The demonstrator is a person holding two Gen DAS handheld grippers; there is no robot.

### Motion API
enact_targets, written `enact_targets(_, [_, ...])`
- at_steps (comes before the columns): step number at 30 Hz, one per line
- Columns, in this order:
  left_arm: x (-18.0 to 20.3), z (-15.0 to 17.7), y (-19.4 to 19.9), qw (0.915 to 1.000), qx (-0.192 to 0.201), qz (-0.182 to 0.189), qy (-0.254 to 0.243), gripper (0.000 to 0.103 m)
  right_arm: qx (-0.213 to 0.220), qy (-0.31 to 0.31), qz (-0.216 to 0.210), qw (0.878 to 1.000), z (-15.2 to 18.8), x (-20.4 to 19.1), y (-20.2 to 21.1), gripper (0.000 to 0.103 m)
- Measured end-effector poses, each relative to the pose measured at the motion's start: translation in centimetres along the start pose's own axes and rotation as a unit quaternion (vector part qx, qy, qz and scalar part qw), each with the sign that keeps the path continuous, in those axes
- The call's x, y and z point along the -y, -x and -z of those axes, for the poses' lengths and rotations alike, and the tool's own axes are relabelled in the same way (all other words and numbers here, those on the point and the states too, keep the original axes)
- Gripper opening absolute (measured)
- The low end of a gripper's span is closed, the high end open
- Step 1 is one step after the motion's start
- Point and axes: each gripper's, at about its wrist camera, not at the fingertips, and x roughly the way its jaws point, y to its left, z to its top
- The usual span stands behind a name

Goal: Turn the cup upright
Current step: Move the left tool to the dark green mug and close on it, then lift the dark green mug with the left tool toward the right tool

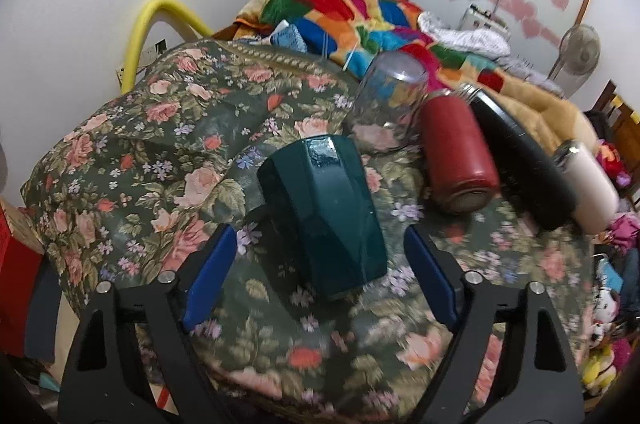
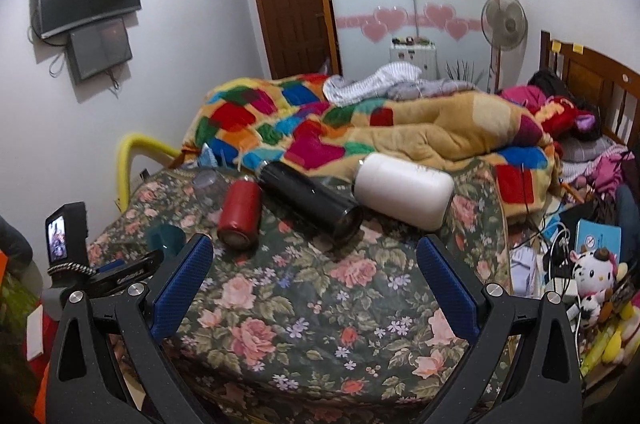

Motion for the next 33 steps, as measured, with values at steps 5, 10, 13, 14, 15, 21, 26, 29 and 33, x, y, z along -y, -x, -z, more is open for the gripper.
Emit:
enact_targets(5, [0.0, -0.5, -2.6, 0.9998, -0.015, -0.007, 0.01, 0.08, -0.023, -0.005, 0.004, 1.0, 0.1, 0.5, -1.8, 0.102])
enact_targets(10, [0.5, -0.9, -4.1, 0.9995, -0.02, -0.017, 0.015, 0.075, -0.035, -0.008, 0.004, 0.999, 0.3, 0.6, -3.2, 0.102])
enact_targets(13, [0.7, -0.9, -5.1, 0.9993, -0.026, -0.02, 0.015, 0.074, -0.04, -0.01, 0.001, 0.999, 0.4, 0.6, -3.6, 0.102])
enact_targets(14, [0.7, -0.9, -5.4, 0.9992, -0.03, -0.02, 0.015, 0.072, -0.04, -0.01, 0.001, 0.999, 0.4, 0.6, -3.7, 0.102])
enact_targets(15, [0.8, -0.9, -5.7, 0.9991, -0.034, -0.021, 0.014, 0.072, -0.042, -0.008, 0.0, 0.999, 0.4, 0.5, -3.7, 0.102])
enact_targets(21, [1.0, -0.6, -5.6, 0.9992, -0.029, -0.025, 0.007, 0.071, -0.043, -0.001, -0.004, 0.999, 0.6, 0.0, -3.5, 0.102])
enact_targets(26, [1.0, 0.0, -4.6, 0.9994, -0.033, -0.01, -0.008, 0.07, -0.036, 0.007, -0.006, 0.999, 0.5, -0.6, -2.7, 0.102])
enact_targets(29, [1.5, 0.6, -2.7, 0.9993, -0.019, -0.011, -0.029, 0.07, -0.032, 0.013, -0.004, 0.999, 0.5, -0.9, -2.2, 0.102])
enact_targets(33, [2.7, 1.0, -0.4, 0.9986, -0.009, 0.007, -0.052, 0.07, -0.029, 0.014, -0.005, 0.999, 0.7, -1.2, -1.7, 0.102])
